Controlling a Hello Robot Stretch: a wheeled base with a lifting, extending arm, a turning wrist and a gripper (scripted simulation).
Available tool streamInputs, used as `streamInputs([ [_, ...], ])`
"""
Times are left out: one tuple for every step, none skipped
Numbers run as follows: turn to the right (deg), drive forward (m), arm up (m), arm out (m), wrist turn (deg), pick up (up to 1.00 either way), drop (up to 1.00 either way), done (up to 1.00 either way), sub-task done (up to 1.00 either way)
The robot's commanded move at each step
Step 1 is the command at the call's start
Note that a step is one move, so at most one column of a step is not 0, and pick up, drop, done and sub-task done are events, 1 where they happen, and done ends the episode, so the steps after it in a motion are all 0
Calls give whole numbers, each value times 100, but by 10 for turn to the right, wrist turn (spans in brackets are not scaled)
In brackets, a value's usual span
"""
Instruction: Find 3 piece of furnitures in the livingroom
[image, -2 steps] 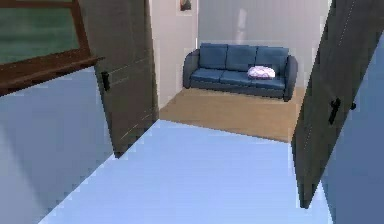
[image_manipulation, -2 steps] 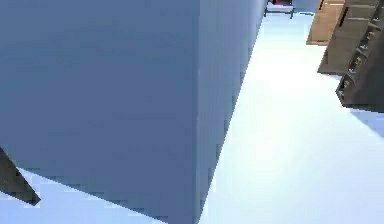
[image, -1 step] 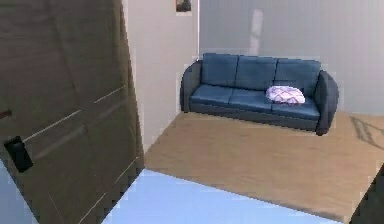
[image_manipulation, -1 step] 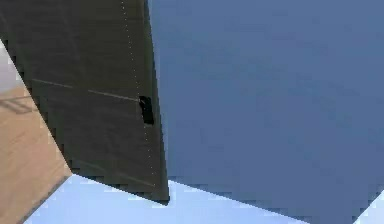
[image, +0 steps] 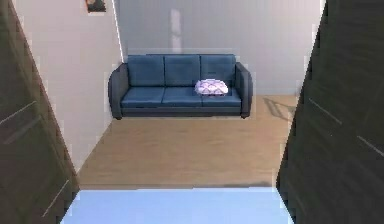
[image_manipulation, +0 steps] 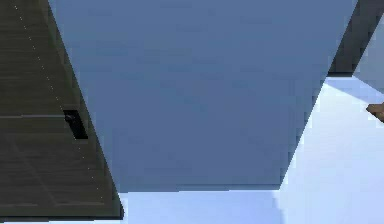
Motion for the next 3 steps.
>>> streamInputs([
  [30,0,0,0,0,0,0,0,0],
  [0,10,0,0,0,0,0,0,0],
  [60,0,0,0,0,0,0,0,0],
])
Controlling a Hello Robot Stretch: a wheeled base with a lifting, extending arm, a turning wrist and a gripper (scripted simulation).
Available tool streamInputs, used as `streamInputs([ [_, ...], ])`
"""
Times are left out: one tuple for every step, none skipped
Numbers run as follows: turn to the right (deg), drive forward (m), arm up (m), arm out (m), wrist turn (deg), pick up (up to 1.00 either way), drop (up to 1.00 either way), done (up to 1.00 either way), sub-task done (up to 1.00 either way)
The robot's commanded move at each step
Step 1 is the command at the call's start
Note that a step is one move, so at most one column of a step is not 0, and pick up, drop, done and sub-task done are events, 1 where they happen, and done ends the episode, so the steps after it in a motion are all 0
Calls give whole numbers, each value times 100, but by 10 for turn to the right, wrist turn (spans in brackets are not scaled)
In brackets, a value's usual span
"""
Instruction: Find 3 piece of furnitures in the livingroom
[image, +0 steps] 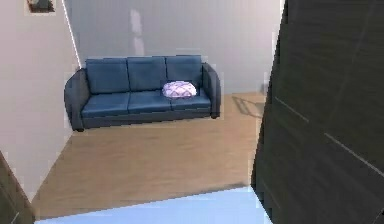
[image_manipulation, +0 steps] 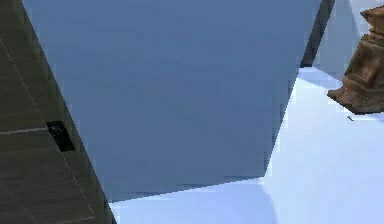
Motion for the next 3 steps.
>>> streamInputs([
  [0,100,0,0,0,0,0,0,0],
  [60,0,0,0,0,0,0,0,0],
  [30,0,0,0,0,0,0,0,0],
])
